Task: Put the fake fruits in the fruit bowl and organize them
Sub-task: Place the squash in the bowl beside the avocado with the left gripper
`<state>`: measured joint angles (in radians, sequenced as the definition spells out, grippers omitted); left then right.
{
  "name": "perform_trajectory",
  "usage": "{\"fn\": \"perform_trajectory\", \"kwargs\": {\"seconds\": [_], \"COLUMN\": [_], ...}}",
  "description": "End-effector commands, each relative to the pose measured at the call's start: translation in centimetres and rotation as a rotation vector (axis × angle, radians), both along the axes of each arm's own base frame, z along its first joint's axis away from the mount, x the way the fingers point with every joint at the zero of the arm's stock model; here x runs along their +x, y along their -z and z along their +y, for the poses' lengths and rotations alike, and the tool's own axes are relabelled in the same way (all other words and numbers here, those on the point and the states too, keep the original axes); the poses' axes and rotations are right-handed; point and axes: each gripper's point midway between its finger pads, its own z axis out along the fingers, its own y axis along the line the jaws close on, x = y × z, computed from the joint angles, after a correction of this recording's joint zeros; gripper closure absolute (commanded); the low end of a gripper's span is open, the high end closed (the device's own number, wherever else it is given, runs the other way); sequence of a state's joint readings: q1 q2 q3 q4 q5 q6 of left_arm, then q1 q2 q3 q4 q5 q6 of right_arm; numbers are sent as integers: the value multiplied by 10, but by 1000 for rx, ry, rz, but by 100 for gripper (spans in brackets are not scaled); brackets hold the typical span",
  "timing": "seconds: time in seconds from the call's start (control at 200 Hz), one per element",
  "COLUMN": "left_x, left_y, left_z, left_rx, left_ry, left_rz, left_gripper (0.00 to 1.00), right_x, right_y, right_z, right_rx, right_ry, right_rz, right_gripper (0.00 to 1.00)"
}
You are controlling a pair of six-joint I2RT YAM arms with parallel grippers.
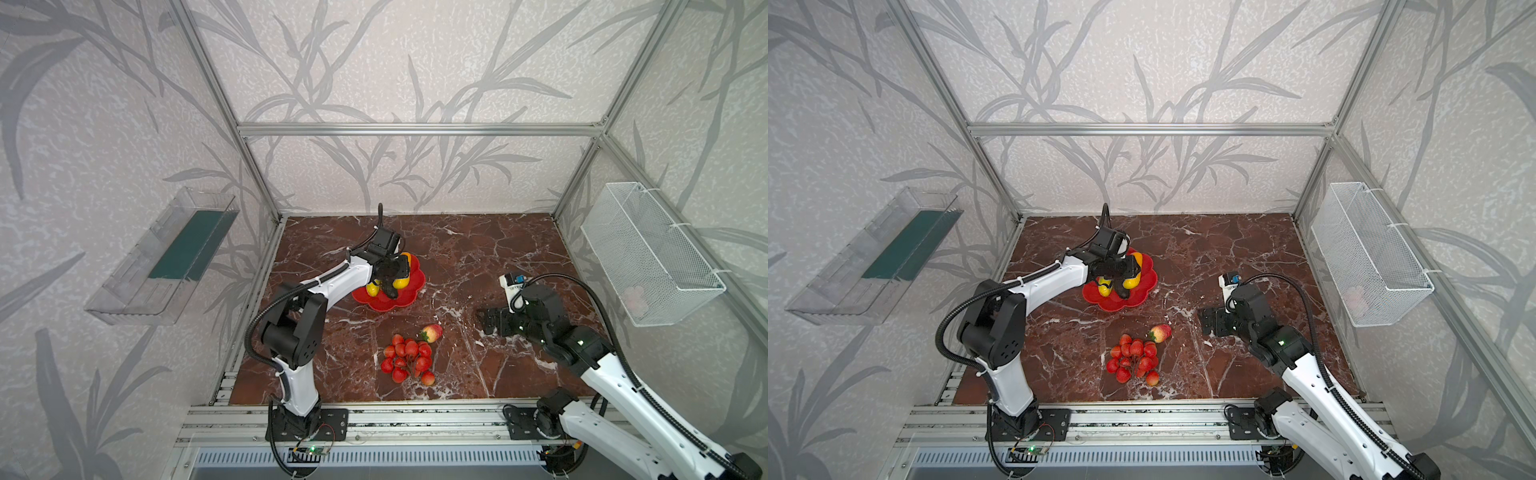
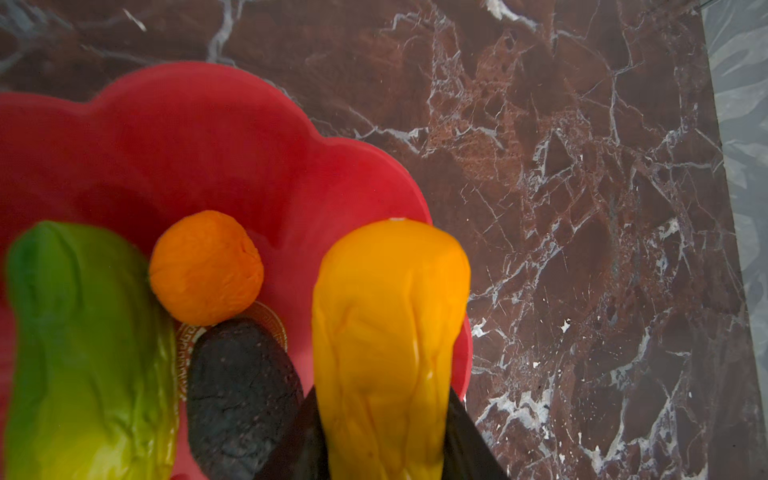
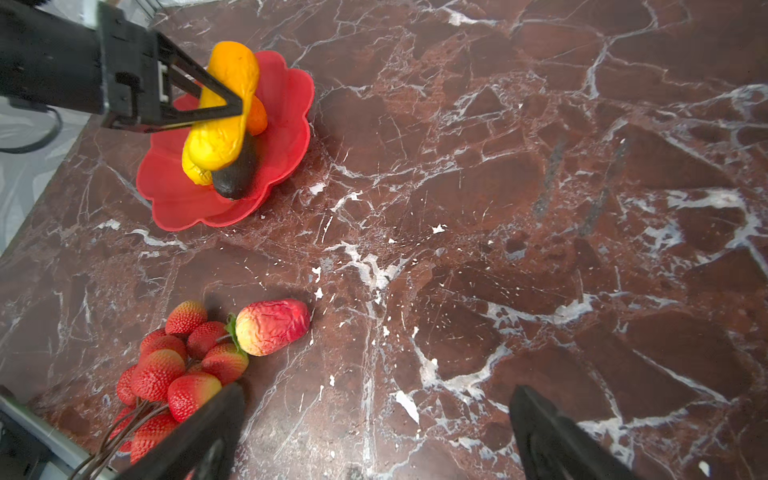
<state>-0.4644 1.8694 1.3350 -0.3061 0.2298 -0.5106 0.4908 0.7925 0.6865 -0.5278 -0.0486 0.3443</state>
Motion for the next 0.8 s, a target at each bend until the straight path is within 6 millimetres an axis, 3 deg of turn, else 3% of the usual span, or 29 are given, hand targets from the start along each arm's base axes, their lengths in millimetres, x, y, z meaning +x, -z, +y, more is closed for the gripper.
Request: {"fn": "perform_trajectory", "kwargs": {"seconds": [0.0,0.25,0.36,0.43,0.605,0.795], "left_x": [14,15,15,16,19,12], "left_y": [-8,24,27,21,-23,-106], "left_z": [-9,-2,0,1,0,11], "left_rx": [-60,18,28,18,-25,-67], "left_ry": [-13,-26,-29,-32,-9,-4], "left_rz": [-11,100,102,89,-11,-207], "left_gripper": [63,61,44,39,36,33], "right_x": [-13,-22,-20,-19,-17,-14], "right_y": [21,37,41,44,50,55], "right_z": [12,31,38,45,67,98], "right_rx": [44,47,31,23,14,4], "right_ry": [-42,-79,-90,-102,-134,-174], "right_rz": [92,127,131,134,140,145], "right_gripper": [3,6,7,7,9,11]}}
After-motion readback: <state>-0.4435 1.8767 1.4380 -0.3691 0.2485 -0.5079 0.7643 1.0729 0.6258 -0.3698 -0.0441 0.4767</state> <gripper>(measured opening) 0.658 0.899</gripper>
